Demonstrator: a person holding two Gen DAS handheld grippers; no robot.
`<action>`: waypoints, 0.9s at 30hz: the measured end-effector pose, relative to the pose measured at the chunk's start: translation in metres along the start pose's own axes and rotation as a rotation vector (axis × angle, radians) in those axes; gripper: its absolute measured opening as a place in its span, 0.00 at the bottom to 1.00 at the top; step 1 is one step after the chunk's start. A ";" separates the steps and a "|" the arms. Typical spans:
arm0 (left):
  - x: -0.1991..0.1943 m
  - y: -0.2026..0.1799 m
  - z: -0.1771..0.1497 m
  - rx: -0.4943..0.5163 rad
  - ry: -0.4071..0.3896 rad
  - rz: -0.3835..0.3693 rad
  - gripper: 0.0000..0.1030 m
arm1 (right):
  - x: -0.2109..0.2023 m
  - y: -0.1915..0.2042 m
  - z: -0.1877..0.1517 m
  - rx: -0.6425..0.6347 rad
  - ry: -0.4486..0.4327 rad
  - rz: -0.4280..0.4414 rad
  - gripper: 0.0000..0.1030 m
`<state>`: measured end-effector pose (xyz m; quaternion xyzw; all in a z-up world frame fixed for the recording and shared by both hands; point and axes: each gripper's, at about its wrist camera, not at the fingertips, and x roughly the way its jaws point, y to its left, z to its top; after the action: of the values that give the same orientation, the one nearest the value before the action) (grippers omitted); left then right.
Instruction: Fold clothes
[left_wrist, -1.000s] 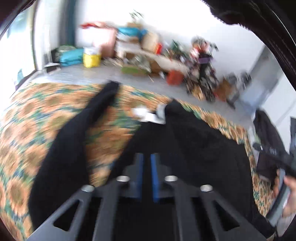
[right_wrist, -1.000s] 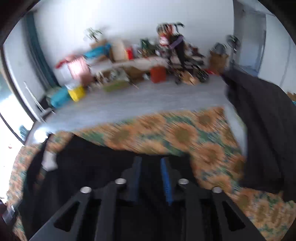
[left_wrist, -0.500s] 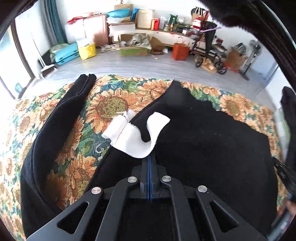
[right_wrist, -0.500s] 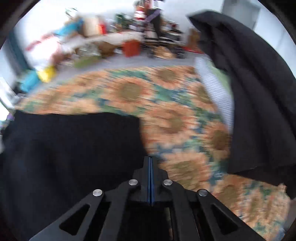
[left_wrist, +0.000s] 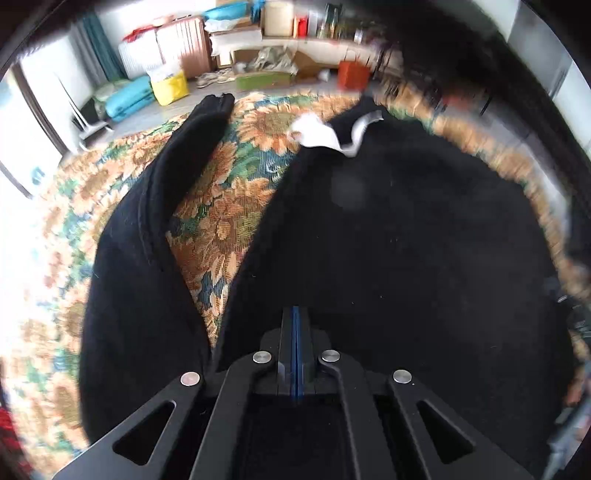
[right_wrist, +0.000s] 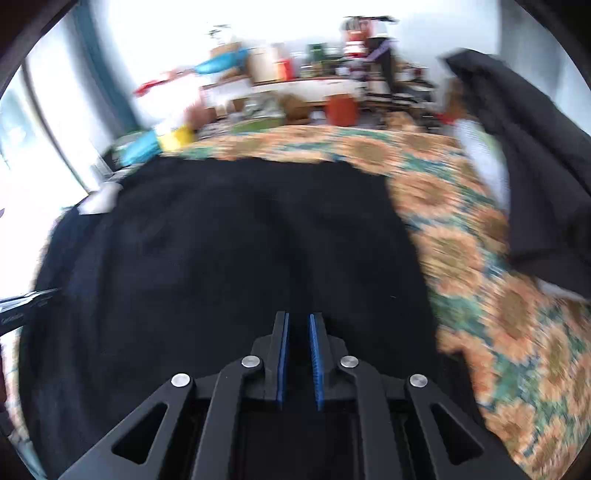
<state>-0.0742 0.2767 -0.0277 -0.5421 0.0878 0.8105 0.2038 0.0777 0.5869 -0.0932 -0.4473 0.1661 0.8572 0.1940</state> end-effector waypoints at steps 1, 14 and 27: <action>-0.004 0.006 0.000 -0.023 -0.003 0.061 0.01 | -0.002 -0.011 -0.002 0.056 -0.007 0.004 0.00; -0.040 0.013 -0.084 -0.031 -0.009 0.006 0.02 | -0.071 0.016 -0.110 0.050 -0.008 0.059 0.19; -0.083 0.001 -0.180 -0.068 -0.046 0.078 0.03 | -0.132 -0.006 -0.199 0.135 -0.044 0.117 0.15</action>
<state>0.1045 0.1914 -0.0233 -0.5260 0.0763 0.8326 0.1555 0.2893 0.4767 -0.0925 -0.4039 0.2453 0.8634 0.1767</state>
